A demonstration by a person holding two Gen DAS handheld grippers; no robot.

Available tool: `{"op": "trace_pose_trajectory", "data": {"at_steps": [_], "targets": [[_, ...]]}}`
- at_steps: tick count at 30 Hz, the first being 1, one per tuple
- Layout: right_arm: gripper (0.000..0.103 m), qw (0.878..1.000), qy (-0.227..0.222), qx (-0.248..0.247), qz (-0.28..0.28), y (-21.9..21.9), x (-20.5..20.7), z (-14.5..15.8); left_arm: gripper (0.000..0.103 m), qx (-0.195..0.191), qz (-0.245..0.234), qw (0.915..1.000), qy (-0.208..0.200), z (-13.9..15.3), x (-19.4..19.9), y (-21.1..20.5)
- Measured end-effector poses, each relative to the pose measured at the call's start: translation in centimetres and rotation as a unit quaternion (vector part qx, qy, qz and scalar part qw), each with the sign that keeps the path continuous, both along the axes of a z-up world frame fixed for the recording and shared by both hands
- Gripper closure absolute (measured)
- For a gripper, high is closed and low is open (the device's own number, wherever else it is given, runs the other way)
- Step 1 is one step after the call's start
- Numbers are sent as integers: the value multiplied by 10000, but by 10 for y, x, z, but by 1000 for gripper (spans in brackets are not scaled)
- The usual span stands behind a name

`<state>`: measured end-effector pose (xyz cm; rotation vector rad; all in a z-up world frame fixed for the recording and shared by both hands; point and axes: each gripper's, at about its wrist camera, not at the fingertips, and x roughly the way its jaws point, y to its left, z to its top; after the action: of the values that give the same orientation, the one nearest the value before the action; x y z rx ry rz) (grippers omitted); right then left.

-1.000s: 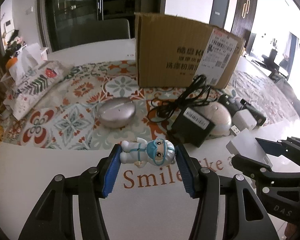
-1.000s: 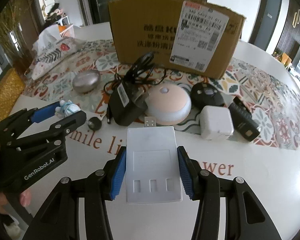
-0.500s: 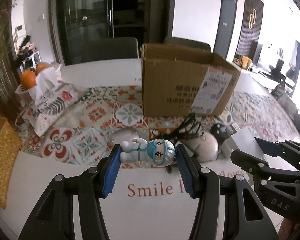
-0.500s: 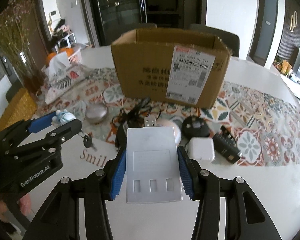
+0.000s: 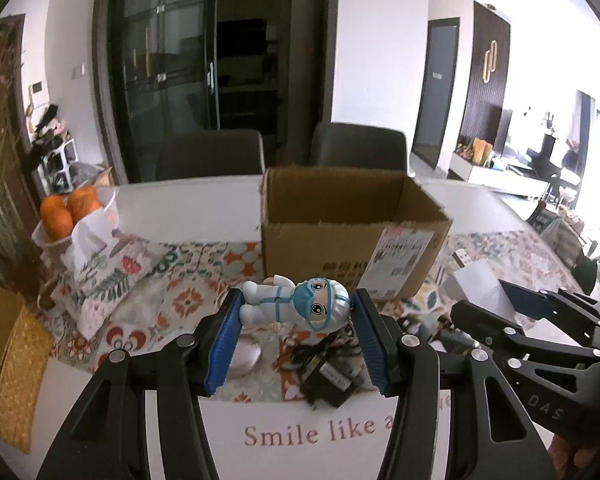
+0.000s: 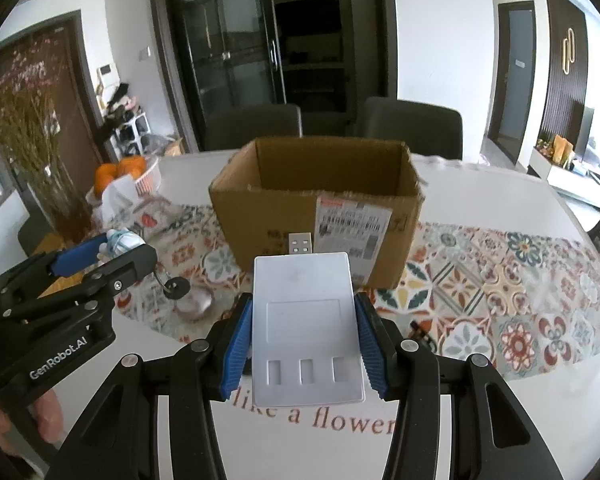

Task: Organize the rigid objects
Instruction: 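Lift and carry the figurine and power bank over the cardboard box with both grippers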

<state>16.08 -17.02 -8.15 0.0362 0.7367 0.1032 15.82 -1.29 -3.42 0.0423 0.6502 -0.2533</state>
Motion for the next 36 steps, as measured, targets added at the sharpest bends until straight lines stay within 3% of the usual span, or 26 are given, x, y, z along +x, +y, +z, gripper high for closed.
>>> {"op": "trace_pose_trajectory", "data": {"at_steps": [17, 25, 31, 36], "targets": [[54, 9979, -503, 360, -211, -27, 48, 56, 49, -228, -379, 9977, -519, 50, 54, -21], [53, 9969, -743, 205, -172, -31, 77, 74, 49, -118, -517, 9952, -824, 69, 84, -30], [53, 9978, -602, 233, -171, -37, 111, 79, 49, -107, -517, 9974, -485, 69, 125, -35], [53, 9995, -219, 194, -152, -42, 147, 67, 49, 86, -454, 9989, -70, 54, 157, -43]]}}
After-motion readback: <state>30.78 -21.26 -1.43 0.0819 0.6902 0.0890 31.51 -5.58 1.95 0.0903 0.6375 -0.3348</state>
